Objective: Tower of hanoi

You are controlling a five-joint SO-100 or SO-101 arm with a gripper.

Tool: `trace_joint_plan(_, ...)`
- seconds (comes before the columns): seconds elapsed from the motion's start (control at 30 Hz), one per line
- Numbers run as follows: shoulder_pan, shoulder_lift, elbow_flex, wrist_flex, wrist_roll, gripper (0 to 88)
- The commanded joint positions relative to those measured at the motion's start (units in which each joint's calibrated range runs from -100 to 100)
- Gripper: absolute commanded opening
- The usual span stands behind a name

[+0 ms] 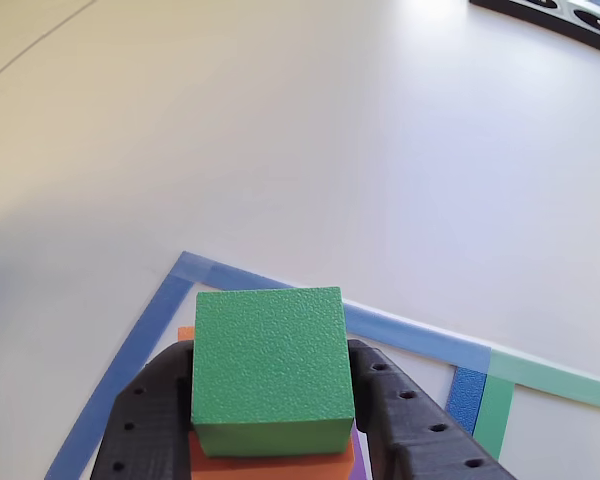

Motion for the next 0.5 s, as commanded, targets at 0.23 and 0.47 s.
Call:
trace_joint_plan(0.23, 0.2, -1.6, -0.1, -2.8, 0.4, 27.4)
trace_joint_plan(0.47, 0.1, -5.6, -1.9, 0.1, 0.4, 31.2)
